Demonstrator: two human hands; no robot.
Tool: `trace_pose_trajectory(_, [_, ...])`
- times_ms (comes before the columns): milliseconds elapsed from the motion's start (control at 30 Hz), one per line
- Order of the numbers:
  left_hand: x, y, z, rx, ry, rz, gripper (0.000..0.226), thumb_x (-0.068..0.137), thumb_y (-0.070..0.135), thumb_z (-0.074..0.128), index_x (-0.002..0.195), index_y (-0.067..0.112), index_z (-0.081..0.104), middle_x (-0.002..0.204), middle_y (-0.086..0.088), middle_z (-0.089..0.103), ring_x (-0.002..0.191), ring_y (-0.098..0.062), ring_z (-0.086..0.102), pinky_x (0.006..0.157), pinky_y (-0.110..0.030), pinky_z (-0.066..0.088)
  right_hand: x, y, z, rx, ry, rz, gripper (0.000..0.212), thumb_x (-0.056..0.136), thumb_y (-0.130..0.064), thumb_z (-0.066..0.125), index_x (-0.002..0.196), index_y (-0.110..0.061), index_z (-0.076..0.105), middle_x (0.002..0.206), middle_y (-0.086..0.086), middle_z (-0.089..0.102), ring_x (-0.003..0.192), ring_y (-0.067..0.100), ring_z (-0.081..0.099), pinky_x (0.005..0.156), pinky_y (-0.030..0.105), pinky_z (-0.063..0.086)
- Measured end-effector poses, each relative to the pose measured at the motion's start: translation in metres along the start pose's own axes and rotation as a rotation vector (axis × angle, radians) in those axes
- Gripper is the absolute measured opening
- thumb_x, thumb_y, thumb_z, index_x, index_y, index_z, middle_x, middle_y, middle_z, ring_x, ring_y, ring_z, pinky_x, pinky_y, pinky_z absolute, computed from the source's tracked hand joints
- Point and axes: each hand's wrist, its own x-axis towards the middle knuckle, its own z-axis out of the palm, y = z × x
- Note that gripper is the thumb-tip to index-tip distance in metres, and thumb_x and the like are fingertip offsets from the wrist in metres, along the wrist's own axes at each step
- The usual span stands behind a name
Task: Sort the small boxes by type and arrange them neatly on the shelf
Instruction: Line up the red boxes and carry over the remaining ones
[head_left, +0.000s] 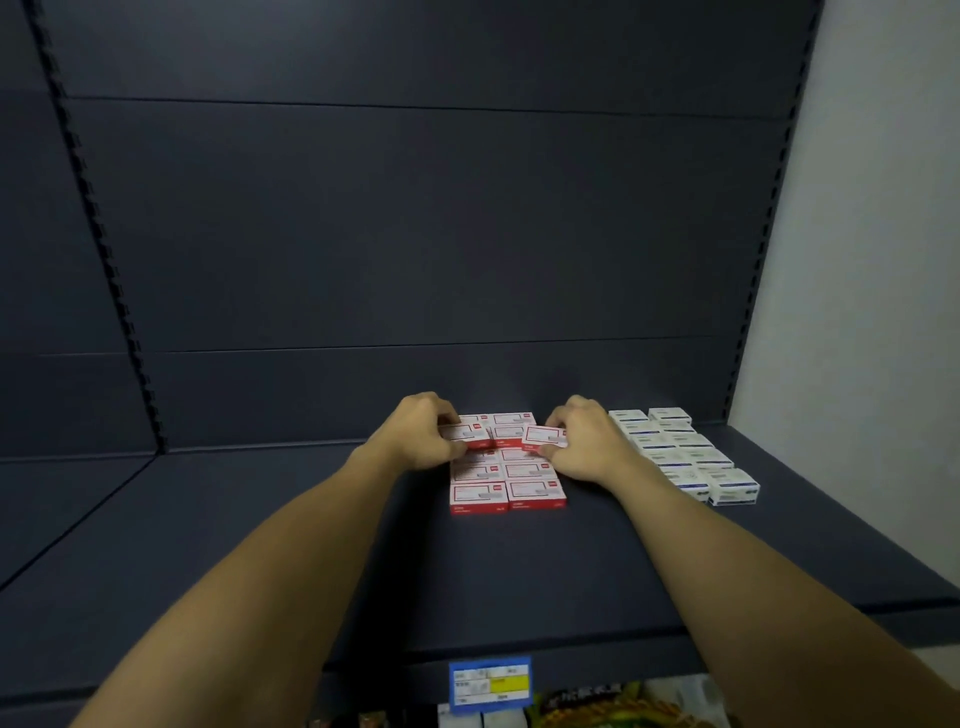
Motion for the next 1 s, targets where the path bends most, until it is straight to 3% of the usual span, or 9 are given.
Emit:
trace_pose_trajectory(133, [-0.005, 0.005, 0.007, 0.012, 0.005, -0.012, 0.039, 0.084, 0.041, 0.075, 0.115, 0.017, 0.071, 0.108, 0.006, 0.053, 0.095, -0.01, 0.055, 0.08, -0.024, 0.048, 0.004, 0.008, 0.004, 0.035, -0.022, -0.036, 0.035, 0.082, -0.039, 0.075, 0.11, -0.019, 0.069, 0.105, -0.005, 0.05, 0.109, 0.016, 0.05, 0.085, 0.03, 0.045])
trace_pose_trajectory(333, [-0.013, 0.004, 0.016, -0.004, 0.015, -0.024, 0.048, 0.084, 0.037, 0.075, 0.126, 0.016, 0.067, 0.111, 0.01, 0.048, 0.098, -0.007, 0.052, 0.085, -0.02, 0.042, 0.012, 0.004, 0.013, 0.077, -0.058, -0.094, 0.044, 0.084, -0.035, 0.074, 0.122, -0.015, 0.065, 0.116, -0.001, 0.051, 0.116, 0.017, 0.047, 0.092, 0.025, 0.039])
trace_pose_trajectory(767, [-0.014, 0.008, 0.021, -0.026, -0.004, -0.004, 0.045, 0.086, 0.032, 0.075, 0.127, 0.014, 0.067, 0.112, 0.008, 0.047, 0.098, -0.008, 0.054, 0.087, -0.019, 0.045, 0.013, 0.001, 0.02, 0.092, -0.08, -0.127, 0.044, 0.084, -0.032, 0.074, 0.125, -0.018, 0.067, 0.107, -0.007, 0.046, 0.116, 0.018, 0.05, 0.098, 0.03, 0.045])
trace_pose_trajectory(1000, [-0.014, 0.011, 0.021, -0.047, 0.016, -0.012, 0.044, 0.084, 0.031, 0.076, 0.124, 0.016, 0.064, 0.112, 0.008, 0.047, 0.092, -0.005, 0.055, 0.083, -0.016, 0.047, 0.015, -0.007, 0.022, 0.16, -0.069, -0.088, 0.044, 0.081, -0.026, 0.079, 0.121, -0.017, 0.064, 0.111, -0.005, 0.047, 0.107, 0.015, 0.055, 0.093, 0.03, 0.049])
